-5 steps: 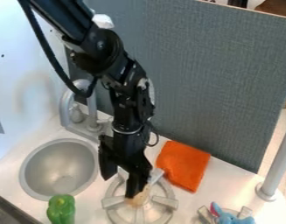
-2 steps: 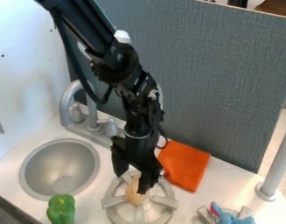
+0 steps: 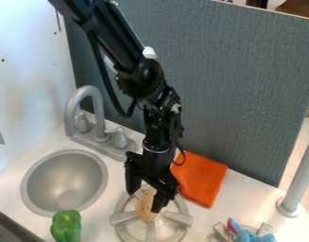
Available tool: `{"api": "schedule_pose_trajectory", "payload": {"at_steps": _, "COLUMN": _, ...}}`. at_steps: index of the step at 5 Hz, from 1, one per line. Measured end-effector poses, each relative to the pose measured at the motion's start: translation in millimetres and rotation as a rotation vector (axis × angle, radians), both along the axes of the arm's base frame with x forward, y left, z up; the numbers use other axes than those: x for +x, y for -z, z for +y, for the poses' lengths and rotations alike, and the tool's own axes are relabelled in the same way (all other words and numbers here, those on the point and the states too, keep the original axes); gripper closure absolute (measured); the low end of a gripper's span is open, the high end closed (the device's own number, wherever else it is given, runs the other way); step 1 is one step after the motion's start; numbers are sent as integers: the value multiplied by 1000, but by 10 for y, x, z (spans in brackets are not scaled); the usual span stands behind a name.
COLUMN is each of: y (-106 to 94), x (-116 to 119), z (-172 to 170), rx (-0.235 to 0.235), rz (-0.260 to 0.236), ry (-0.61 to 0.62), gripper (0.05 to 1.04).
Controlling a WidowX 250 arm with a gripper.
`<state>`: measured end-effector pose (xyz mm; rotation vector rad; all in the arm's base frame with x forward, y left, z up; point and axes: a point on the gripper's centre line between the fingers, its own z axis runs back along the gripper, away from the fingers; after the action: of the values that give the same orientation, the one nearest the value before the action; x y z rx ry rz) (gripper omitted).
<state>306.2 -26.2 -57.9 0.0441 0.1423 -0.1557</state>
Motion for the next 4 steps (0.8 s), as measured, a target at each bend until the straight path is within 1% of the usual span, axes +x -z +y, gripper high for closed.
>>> {"api": "schedule_pose_trajectory", "payload": {"at_steps": 2, "y": 219, "x": 93, "z": 87, "rx": 56, "rz": 64, "ry": -44, "gripper": 83}}
{"api": "schedule_pose_trajectory", "payload": {"at_steps": 3, "y": 276, "x": 91, "z": 116, "rx": 54, "rz": 83, "ry": -48, "gripper": 120}}
{"api": "schedule_pose_trajectory", "payload": {"at_steps": 4, "y": 300, "x": 99, "z": 99, "rx": 44, "rz": 64, "ry": -51, "gripper": 382}}
